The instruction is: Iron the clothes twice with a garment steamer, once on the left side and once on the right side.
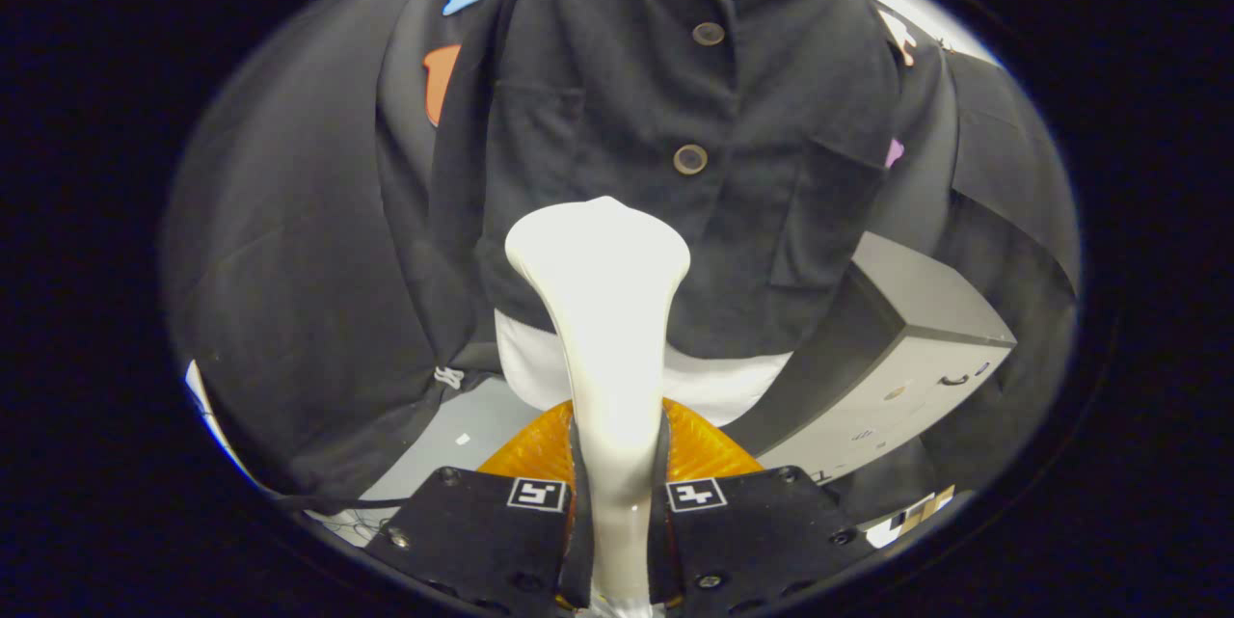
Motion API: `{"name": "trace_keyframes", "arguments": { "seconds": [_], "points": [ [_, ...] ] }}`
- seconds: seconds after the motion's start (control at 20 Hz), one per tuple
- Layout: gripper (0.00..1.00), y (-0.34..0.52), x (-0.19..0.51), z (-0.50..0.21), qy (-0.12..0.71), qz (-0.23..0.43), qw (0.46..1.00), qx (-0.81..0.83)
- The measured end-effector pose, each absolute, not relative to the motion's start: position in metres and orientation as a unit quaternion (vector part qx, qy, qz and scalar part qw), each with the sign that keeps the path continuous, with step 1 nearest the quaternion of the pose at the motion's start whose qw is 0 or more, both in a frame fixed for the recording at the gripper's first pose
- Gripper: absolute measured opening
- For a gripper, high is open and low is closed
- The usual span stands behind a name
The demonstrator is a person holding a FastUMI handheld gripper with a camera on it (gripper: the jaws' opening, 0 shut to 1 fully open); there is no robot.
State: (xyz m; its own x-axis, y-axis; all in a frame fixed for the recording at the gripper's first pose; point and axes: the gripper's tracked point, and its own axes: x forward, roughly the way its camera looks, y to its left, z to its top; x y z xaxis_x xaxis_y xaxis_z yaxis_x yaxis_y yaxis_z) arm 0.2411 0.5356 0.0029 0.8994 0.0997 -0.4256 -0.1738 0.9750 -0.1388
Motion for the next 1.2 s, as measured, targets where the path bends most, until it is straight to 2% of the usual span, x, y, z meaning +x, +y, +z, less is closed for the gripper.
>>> {"name": "trace_keyframes", "arguments": {
  "seconds": [0.35,0.65,0.95,1.2],
  "points": [
    [0.25,0.443,0.202,0.082,0.133,0.093,0.986,-0.036],
    [0.25,0.304,0.167,0.113,0.074,0.083,0.994,0.015],
    [0.25,0.166,0.124,0.083,0.046,0.065,0.996,0.037],
    [0.25,0.092,0.083,0.041,0.037,0.069,0.996,0.038]
  ]
}}
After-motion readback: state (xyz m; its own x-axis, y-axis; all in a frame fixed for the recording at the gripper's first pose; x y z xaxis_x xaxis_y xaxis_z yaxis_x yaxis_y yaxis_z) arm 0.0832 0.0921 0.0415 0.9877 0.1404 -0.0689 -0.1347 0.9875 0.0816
